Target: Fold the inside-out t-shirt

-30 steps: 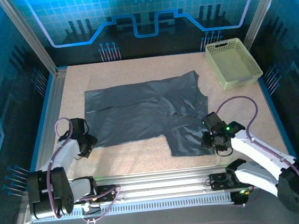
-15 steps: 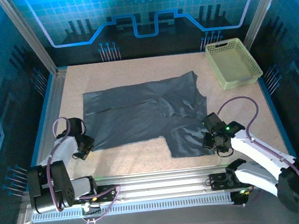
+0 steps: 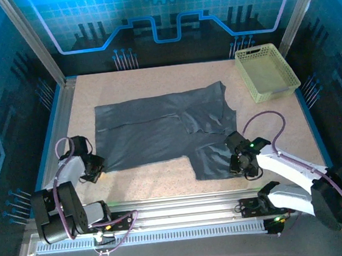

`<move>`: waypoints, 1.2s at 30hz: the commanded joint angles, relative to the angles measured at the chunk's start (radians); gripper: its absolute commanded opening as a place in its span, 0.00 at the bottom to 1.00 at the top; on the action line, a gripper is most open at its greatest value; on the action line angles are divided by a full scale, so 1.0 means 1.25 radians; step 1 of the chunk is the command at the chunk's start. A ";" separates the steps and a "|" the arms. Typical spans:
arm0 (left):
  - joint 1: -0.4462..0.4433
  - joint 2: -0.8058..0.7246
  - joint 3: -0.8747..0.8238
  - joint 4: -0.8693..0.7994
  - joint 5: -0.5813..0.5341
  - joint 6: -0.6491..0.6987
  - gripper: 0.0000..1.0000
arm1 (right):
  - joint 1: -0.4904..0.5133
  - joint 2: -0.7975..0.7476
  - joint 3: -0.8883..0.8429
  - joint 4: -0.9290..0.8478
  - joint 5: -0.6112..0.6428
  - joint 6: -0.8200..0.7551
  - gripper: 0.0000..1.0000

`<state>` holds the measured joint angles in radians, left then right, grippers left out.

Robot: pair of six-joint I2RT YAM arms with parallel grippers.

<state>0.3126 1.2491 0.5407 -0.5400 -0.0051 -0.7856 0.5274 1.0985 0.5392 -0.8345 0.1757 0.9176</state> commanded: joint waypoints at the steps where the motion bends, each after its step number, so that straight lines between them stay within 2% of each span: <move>1: 0.041 0.025 0.017 0.154 -0.048 0.010 0.00 | 0.030 0.011 0.035 -0.020 0.023 0.053 0.49; 8: 0.062 0.025 0.018 0.165 -0.048 0.009 0.00 | 0.067 0.052 0.061 -0.051 0.074 0.105 0.50; 12: 0.063 0.021 0.016 0.175 -0.002 0.014 0.00 | 0.068 0.059 0.057 -0.027 0.056 0.104 0.50; 20: 0.052 -0.074 -0.005 0.119 0.036 0.016 0.00 | 0.068 0.057 0.062 -0.005 0.063 0.100 0.50; 28: 0.053 -0.065 0.052 0.086 -0.029 0.016 0.00 | 0.073 0.077 0.061 0.002 0.034 0.100 0.51; 36: 0.054 -0.034 0.066 0.096 -0.048 0.011 0.00 | 0.132 0.098 0.034 0.028 -0.007 0.154 0.51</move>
<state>0.3706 1.1957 0.5961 -0.4191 -0.0303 -0.7773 0.6689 1.2072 0.5964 -0.8059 0.1890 1.0565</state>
